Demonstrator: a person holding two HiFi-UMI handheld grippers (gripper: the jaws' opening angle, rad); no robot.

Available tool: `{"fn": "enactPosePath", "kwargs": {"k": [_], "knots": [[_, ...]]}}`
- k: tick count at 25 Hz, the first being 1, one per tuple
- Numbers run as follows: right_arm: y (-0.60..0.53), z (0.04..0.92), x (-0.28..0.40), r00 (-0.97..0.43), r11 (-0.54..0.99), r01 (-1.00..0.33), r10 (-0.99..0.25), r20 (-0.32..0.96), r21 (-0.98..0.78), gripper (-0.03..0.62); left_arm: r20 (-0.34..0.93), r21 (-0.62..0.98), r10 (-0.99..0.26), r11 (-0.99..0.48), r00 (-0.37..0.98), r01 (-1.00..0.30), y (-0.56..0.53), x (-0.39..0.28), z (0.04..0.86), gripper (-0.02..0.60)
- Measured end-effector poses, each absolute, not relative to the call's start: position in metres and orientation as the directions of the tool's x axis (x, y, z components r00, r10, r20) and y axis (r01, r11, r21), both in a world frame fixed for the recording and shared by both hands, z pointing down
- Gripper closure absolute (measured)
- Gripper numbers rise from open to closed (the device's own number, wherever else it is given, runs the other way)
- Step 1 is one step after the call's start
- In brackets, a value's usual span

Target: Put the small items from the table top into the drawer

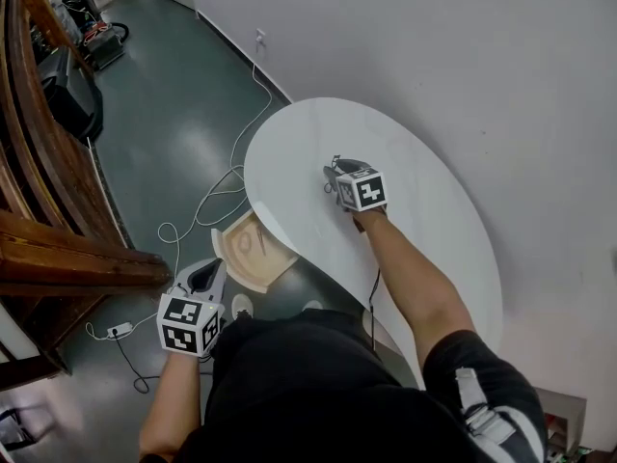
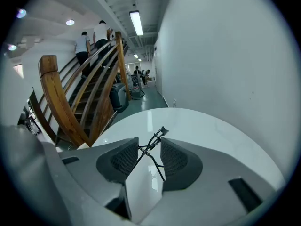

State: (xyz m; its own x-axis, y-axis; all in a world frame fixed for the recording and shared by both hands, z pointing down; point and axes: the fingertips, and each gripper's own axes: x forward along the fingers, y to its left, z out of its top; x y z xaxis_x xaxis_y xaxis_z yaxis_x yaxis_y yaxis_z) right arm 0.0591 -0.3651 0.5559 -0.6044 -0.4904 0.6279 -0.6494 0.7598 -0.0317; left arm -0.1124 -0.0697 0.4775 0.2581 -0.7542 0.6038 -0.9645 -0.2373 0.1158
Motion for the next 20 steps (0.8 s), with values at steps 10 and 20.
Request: {"fn": "enactPosePath", "kwargs": {"k": [10, 20], "knots": [[-0.281, 0.541, 0.002, -0.695, 0.827, -0.555, -0.404, 0.595, -0.087, 0.449, 0.588, 0.115, -0.764, -0.247, 0.266, -0.962, -0.077, -0.144, 0.473, 0.565], [-0.187, 0.58, -0.06, -0.722, 0.885, -0.438, -0.24, 0.649, -0.16, 0.449, 0.593, 0.149, -0.746, -0.268, 0.303, -0.952, -0.07, -0.161, 0.49, 0.565]]}}
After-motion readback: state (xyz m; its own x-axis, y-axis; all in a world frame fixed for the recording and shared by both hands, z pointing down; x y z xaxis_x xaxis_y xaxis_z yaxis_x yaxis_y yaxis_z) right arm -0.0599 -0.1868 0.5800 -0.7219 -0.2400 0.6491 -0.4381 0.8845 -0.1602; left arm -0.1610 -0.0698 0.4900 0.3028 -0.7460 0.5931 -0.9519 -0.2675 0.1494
